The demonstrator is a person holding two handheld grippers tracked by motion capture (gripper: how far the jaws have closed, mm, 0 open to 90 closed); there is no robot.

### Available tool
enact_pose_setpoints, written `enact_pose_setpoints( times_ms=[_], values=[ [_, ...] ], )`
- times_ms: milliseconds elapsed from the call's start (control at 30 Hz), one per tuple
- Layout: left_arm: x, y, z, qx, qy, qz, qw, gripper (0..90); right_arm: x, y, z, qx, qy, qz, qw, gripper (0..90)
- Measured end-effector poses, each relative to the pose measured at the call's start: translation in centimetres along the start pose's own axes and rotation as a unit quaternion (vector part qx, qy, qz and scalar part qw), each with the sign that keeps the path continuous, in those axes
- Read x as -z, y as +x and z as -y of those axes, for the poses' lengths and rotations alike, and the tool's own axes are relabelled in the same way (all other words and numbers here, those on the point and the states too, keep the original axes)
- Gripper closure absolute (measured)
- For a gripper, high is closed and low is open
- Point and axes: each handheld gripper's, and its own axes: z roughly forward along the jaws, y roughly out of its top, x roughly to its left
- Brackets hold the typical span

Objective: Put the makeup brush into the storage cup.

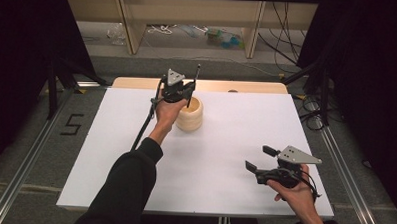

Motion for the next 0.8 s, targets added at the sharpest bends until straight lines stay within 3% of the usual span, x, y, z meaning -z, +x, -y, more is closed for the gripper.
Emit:
enact_pose_setpoints(
  times_ms=[33, 67, 233, 267, 400, 500, 533, 567, 633, 667, 733, 767, 800],
  values=[
    [-0.1, 0.0, 0.1, 0.003, 0.001, 0.001, 1.0000, 83.7, 0.2, 0.0, -0.1, -0.001, 0.013, 0.000, 0.9999, 16.1],
    [-0.1, 0.0, 0.3, 0.003, 0.002, -0.001, 1.0000, 83.7, -0.1, 0.0, 0.0, -0.005, -0.005, -0.006, 1.0000, 16.0],
    [-0.2, 0.2, 0.8, 0.005, 0.006, -0.003, 1.0000, 83.7, 0.1, -0.1, 0.0, 0.003, 0.003, 0.002, 1.0000, 16.1],
    [-0.2, 0.2, 0.9, 0.006, 0.006, -0.005, 1.0000, 83.7, -0.1, 0.0, 0.0, -0.005, -0.007, -0.007, 0.9999, 16.1],
    [-0.4, 0.3, 1.4, 0.009, 0.009, -0.005, 0.9999, 83.7, 0.0, -0.1, 0.0, 0.009, 0.002, 0.004, 0.9999, 16.1],
    [-0.4, 0.4, 1.7, 0.010, 0.012, -0.007, 0.9999, 83.7, 0.0, 0.0, 0.0, -0.001, -0.002, 0.000, 1.0000, 16.1],
    [-0.4, 0.4, 1.8, 0.010, 0.013, -0.006, 0.9998, 83.7, 0.1, 0.0, -0.1, 0.002, 0.011, 0.000, 0.9999, 16.1],
    [-0.4, 0.5, 1.9, 0.014, 0.014, -0.006, 0.9998, 83.7, -0.2, -0.1, 0.1, 0.009, -0.006, 0.003, 0.9999, 16.1],
    [-0.4, 0.6, 2.1, 0.019, 0.018, -0.004, 0.9997, 83.7, 0.0, -0.1, 0.0, 0.008, -0.001, 0.004, 1.0000, 16.1],
    [-0.4, 0.5, 2.2, 0.019, 0.020, -0.004, 0.9996, 83.7, 0.0, 0.0, 0.0, -0.005, 0.004, -0.002, 1.0000, 16.1],
    [-0.4, 0.6, 2.4, 0.017, 0.024, -0.006, 0.9995, 83.7, 0.0, -0.1, 0.0, 0.004, -0.004, 0.001, 1.0000, 16.1],
    [-0.4, 0.6, 2.4, 0.018, 0.026, -0.007, 0.9995, 83.6, 0.0, -0.1, 0.0, 0.010, 0.006, 0.006, 0.9999, 16.1],
    [-0.4, 0.6, 2.5, 0.018, 0.028, -0.008, 0.9994, 83.6, -0.2, -0.1, 0.1, 0.008, -0.005, 0.004, 0.9999, 16.1]
  ],
)
